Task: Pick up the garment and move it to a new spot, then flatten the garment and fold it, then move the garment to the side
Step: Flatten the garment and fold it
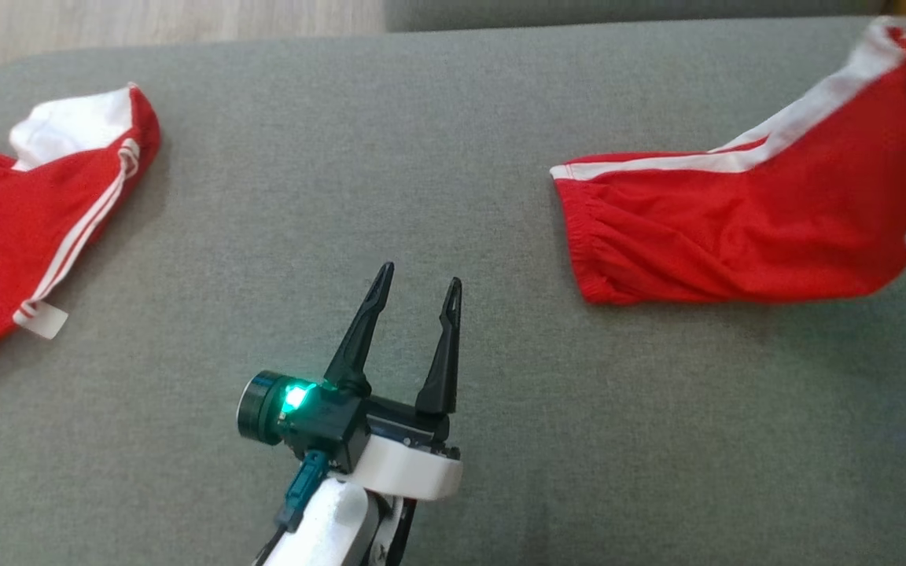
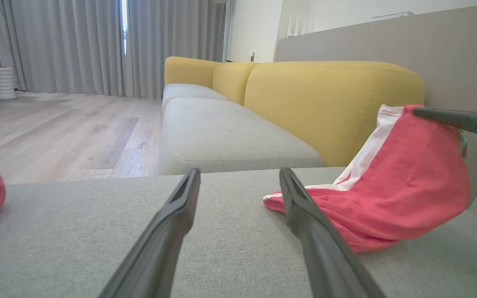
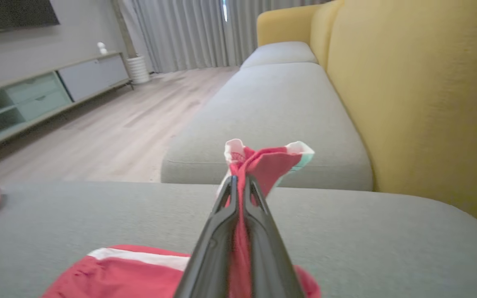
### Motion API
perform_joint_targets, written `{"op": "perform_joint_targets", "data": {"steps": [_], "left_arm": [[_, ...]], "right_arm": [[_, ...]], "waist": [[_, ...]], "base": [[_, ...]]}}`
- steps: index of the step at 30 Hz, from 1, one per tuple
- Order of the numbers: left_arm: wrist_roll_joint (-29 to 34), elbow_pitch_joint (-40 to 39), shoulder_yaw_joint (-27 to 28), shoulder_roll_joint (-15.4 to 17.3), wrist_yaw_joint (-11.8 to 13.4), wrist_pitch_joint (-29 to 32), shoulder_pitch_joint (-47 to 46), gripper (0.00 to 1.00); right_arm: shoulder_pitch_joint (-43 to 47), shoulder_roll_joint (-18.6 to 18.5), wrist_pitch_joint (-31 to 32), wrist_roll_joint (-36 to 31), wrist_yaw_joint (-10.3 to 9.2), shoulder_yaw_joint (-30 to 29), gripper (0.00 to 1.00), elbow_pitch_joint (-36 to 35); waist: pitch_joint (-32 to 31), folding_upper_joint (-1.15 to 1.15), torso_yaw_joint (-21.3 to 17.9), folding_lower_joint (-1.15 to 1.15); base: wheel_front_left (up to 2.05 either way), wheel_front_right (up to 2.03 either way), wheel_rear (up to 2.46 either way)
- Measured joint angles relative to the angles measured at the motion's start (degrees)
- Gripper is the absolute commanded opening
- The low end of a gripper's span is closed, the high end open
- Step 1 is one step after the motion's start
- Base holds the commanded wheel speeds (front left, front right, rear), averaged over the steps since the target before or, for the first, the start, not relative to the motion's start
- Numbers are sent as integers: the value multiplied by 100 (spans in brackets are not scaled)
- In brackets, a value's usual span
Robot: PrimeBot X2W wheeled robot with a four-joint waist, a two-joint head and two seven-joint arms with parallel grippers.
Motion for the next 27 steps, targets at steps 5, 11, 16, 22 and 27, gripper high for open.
{"op": "perform_joint_targets", "data": {"steps": [5,11,16,22,27], "left_arm": [[-22,0,16,0,-46,0,21,100],[-149,2,-40,3,-49,0,209,100],[-180,25,-104,8,-42,0,223,100],[-176,91,113,12,-43,0,613,100],[-94,131,421,44,-51,1,1116,100]], "right_arm": [[26,595,65,-145,0,1,0,-499],[422,1750,155,-363,0,26,28,-466],[943,2387,-63,-427,0,-167,100,-403],[1430,1959,-479,-691,0,-1174,100,-580],[2271,1853,-620,-1087,0,-1851,100,-786]], "waist": [[-128,0,123,0],[-222,0,369,1],[-374,0,599,1],[-749,0,638,1],[-1120,0,511,0]], "base": [[0,0,0],[0,0,0],[0,0,0],[0,0,0],[0,0,0]]}}
